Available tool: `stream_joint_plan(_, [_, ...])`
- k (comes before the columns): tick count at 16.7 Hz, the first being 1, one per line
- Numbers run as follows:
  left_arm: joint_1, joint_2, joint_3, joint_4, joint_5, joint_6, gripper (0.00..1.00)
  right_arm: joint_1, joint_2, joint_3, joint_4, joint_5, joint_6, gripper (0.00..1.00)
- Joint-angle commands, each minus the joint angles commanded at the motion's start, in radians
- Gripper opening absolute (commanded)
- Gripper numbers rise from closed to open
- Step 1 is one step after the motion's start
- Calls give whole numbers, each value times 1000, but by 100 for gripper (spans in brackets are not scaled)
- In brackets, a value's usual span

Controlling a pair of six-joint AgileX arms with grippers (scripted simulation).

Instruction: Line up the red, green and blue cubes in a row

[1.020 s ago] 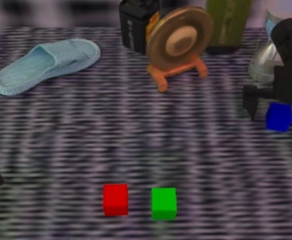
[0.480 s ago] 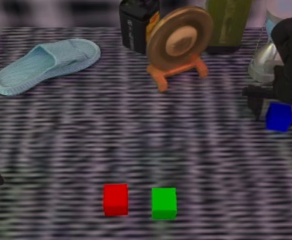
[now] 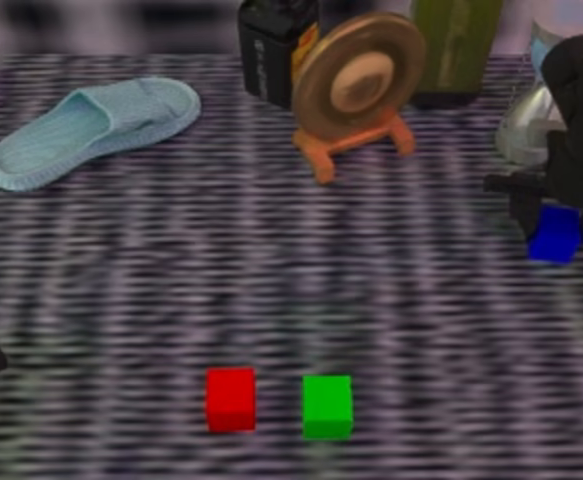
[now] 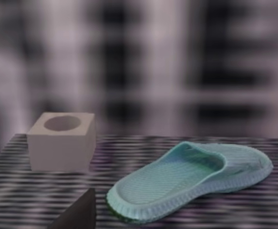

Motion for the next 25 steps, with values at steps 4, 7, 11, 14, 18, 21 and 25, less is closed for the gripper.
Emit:
stream_joint_plan(4, [0, 0, 0, 0, 0, 0, 100, 0, 0, 0, 0, 0, 0, 0])
stream_joint_plan(7, [0, 0, 0, 0, 0, 0, 100, 0, -30, 7, -11, 8, -4, 0])
stream_joint_plan(11, [0, 0, 0, 0, 0, 0, 100, 2, -56, 56, -84, 5, -4, 0])
stream_joint_plan(14, [0, 0, 0, 0, 0, 0, 100, 7, -96, 116, -196, 6, -5, 0])
stream_joint_plan(18, [0, 0, 0, 0, 0, 0, 100, 9, -119, 144, -237, 7, -6, 0])
stream_joint_plan(21, [0, 0, 0, 0, 0, 0, 100, 6, -118, 140, -234, 6, -2, 0])
stream_joint_plan(25, [0, 0, 0, 0, 0, 0, 100, 115, -205, 34, -208, 7, 79, 0])
